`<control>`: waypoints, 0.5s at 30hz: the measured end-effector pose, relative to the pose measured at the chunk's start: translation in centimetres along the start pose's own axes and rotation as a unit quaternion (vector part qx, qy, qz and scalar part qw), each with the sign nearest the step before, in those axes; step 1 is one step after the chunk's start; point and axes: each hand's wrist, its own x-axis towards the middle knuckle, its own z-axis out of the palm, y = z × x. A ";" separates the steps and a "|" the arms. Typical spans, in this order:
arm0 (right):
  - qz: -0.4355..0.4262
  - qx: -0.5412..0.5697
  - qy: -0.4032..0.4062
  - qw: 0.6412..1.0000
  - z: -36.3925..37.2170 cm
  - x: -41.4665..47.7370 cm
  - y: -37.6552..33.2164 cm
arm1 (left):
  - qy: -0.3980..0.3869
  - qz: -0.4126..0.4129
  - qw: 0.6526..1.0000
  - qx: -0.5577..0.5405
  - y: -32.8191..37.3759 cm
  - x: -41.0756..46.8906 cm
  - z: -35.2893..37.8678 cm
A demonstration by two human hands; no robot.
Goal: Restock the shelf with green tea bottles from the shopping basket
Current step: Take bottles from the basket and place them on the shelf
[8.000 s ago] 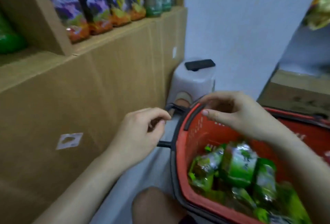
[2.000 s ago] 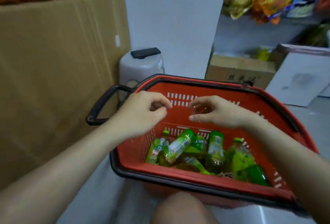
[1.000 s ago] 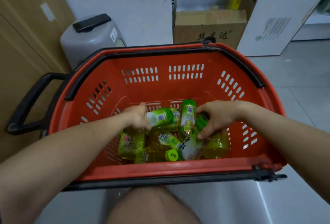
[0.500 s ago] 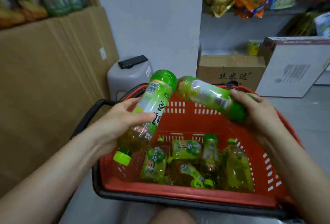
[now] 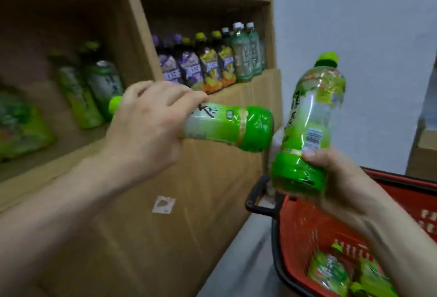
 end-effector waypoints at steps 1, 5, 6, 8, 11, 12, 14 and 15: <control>-0.008 -0.030 -0.014 0.999 1.7 1.1 0.3 | 0.007 0.000 0.999 0.037 -1.8 -0.6 -0.9; -0.047 -0.069 -0.047 0.995 8.9 4.9 2.1 | -0.025 -0.045 0.988 0.143 -8.8 -2.9 -2.7; -0.052 -0.081 -0.056 0.994 10.4 5.7 2.7 | -0.041 -0.060 0.984 0.161 -10.2 -3.3 -2.8; -0.052 -0.099 -0.071 0.991 13.3 6.9 3.7 | -0.077 -0.074 0.974 0.200 -12.6 -4.1 -2.6; -0.065 -0.121 -0.079 0.987 16.3 8.6 5.0 | -0.117 -0.089 0.958 0.247 -15.4 -4.8 -1.9; -0.071 -0.126 -0.086 0.986 17.2 9.2 5.4 | -0.127 -0.098 0.952 0.262 -16.1 -4.8 -1.7; -0.089 -0.155 -0.090 0.980 18.7 10.6 6.1 | -0.143 -0.096 0.941 0.292 -17.2 -4.8 -1.1; -0.100 -0.176 -0.087 0.975 19.4 11.4 6.4 | -0.154 -0.086 0.935 0.308 -17.7 -4.7 -0.6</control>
